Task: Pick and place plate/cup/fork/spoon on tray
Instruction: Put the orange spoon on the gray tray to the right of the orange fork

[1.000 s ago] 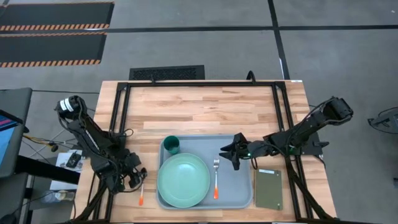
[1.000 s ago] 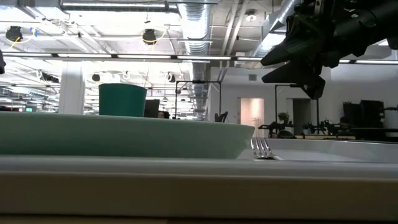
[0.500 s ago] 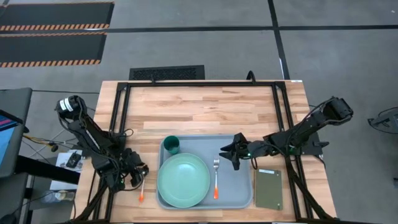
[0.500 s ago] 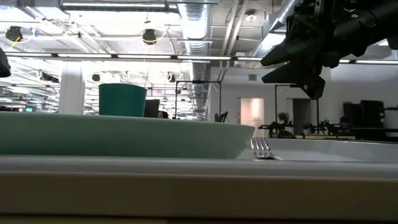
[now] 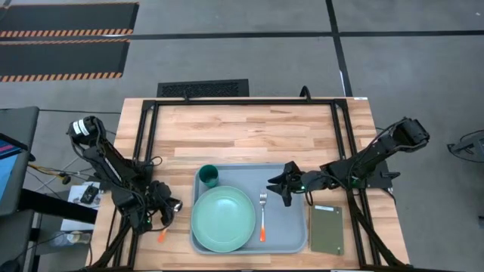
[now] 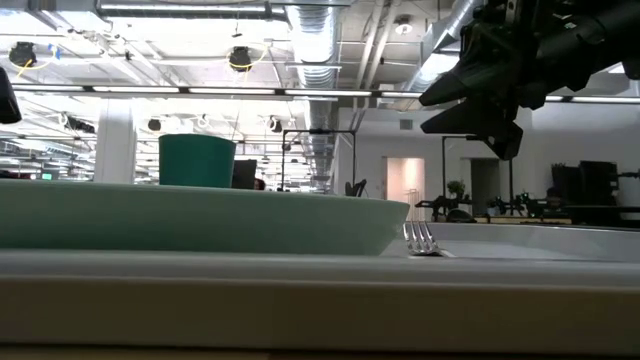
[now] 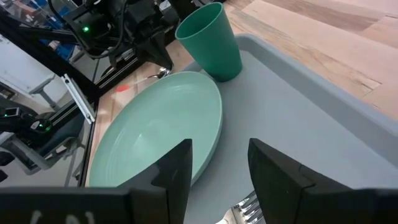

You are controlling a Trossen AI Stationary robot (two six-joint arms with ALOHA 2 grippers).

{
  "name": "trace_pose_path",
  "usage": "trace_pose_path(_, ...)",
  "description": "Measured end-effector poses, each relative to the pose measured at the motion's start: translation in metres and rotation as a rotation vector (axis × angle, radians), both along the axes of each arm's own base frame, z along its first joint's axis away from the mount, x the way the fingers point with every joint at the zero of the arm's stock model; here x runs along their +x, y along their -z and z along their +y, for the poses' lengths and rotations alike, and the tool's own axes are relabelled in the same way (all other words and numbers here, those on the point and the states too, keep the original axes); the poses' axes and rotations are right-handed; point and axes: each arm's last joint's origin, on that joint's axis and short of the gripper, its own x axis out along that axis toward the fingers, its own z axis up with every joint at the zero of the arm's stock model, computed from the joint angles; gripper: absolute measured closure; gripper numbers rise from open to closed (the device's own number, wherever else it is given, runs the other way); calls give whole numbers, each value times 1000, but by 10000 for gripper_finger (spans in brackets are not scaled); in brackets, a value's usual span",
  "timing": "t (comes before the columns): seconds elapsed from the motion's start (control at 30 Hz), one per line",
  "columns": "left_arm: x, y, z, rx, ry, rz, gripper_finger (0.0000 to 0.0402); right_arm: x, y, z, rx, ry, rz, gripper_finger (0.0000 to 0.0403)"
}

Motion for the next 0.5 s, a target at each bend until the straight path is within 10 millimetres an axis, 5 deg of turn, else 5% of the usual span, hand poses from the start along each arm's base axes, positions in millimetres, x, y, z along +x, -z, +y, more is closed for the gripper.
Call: trace_pose_path(0.5,13,-32,-21,-38,-69,-106,401,1,1,0,10,22,-1,223)
